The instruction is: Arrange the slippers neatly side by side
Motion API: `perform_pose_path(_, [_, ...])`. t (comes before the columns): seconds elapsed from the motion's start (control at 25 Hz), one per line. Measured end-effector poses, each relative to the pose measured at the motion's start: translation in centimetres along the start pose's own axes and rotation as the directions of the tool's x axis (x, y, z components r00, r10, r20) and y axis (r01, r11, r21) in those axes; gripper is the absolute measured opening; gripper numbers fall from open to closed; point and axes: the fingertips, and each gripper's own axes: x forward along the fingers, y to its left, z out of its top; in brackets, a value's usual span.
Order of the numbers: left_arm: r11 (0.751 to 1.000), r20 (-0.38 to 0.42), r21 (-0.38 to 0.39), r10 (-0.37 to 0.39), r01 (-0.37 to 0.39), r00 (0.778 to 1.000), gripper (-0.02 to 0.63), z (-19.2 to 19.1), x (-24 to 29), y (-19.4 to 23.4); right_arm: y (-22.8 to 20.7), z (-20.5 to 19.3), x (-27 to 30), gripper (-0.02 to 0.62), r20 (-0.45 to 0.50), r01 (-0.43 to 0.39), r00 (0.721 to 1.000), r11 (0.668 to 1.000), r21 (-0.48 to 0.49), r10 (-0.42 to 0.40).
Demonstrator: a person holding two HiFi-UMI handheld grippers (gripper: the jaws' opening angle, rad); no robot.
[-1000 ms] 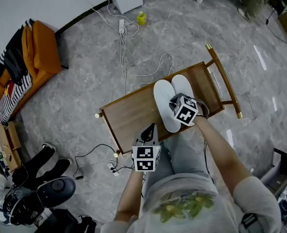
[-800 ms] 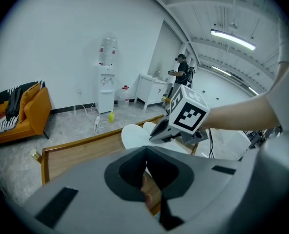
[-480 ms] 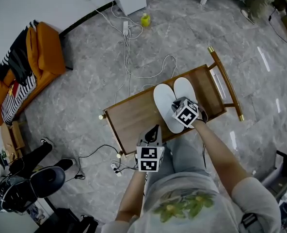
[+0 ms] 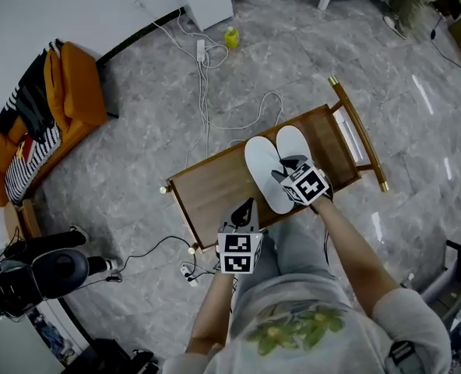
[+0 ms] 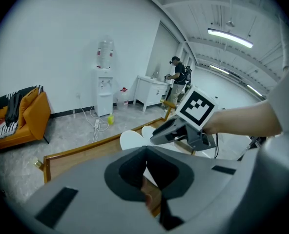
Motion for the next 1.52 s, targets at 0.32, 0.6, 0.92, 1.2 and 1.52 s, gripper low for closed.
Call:
perform_pose_path(0.32, [1.0,0.075,0.025,0.014,-0.016,0.997,0.015,2.8,-2.4,-0.1,1.5,2.5,-6.6,0.19,0.202,0.0,0.979,0.997,0.074,-0.015])
perform_pose_path(0.6, [0.999,0.152,0.045,0.01,-0.017,0.988,0.015,4.8,-5.7,-1.0,4.2,2.9,-11.8,0.201,0.32,-0.011,0.947,0.995,0.1,-0.022])
perform_pose_path(0.92, [0.996,0.196,0.089,-0.013,-0.004,0.98,0.015,6.1,-8.1,-3.0,6.7,3.2,-16.1,0.186,0.414,0.038,0.907,0.995,0.09,-0.072])
perform_pose_path(1.2, [0.995,0.223,0.098,-0.047,0.026,0.974,0.015,6.4,-9.1,-4.8,8.4,2.6,-17.5,0.163,0.436,0.047,0.897,0.996,0.076,-0.076])
perform_pose_path(1.52, [0.992,0.251,0.122,-0.075,0.045,0.965,0.015,7.0,-10.1,-6.4,9.5,2.6,-19.2,0.01,0.49,0.07,0.865,0.993,0.092,-0.107])
